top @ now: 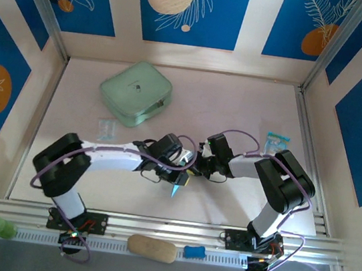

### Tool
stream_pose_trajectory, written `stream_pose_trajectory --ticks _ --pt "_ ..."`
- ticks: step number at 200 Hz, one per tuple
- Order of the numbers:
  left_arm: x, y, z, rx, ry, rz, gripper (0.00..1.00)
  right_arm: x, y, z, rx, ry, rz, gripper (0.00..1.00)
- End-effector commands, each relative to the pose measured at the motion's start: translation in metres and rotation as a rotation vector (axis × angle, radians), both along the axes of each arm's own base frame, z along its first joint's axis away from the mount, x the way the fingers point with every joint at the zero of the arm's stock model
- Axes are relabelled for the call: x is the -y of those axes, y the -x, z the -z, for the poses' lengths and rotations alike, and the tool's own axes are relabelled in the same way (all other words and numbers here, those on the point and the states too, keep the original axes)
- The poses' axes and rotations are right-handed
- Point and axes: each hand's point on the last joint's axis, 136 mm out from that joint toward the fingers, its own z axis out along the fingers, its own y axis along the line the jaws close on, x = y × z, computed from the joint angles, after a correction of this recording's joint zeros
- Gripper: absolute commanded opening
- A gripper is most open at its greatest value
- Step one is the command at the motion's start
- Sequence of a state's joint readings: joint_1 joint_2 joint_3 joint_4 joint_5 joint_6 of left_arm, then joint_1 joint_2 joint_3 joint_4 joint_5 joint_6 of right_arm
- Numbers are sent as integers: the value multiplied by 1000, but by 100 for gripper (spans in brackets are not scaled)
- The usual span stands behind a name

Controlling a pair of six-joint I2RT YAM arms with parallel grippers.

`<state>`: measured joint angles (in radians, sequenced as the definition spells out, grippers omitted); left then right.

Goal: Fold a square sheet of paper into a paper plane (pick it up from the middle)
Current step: Fold the wing for the fifth time at the center of the table.

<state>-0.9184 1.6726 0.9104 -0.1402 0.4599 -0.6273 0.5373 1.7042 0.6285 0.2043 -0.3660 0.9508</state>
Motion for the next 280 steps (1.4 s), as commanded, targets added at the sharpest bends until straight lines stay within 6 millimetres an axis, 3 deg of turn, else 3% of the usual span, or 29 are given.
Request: stream_pose_trajectory --ticks 1,26,53,88,114,142,182,216,260,280 --pt "-2 3 21 -71 -53 -7 3 29 22 41 -113 175 59 5" --pt "-25 19 48 -128 -137 -18 2 31 22 41 -111 174 64 5" --pt "-44 42 61 -196 -143 -20 3 32 21 41 -111 173 68 5" --pt "-57 64 63 -257 -128 -18 4 34 22 43 -114 177 72 5" --pt "-58 67 54 -247 -103 -10 4 34 21 42 -114 175 74 6" --pt "-53 51 28 -131 -60 -29 3 33 21 42 -113 172 74 6" --pt "-37 10 -3 -28 46 -108 3 32 20 39 -108 167 74 6" --pt "-24 -18 4 -44 62 -165 6 32 20 39 -107 165 73 6" --pt "-5 -38 12 -50 80 -178 10 32 20 38 -107 160 73 6" --pt "-11 -41 24 -48 12 -191 10 32 20 37 -106 158 73 6"
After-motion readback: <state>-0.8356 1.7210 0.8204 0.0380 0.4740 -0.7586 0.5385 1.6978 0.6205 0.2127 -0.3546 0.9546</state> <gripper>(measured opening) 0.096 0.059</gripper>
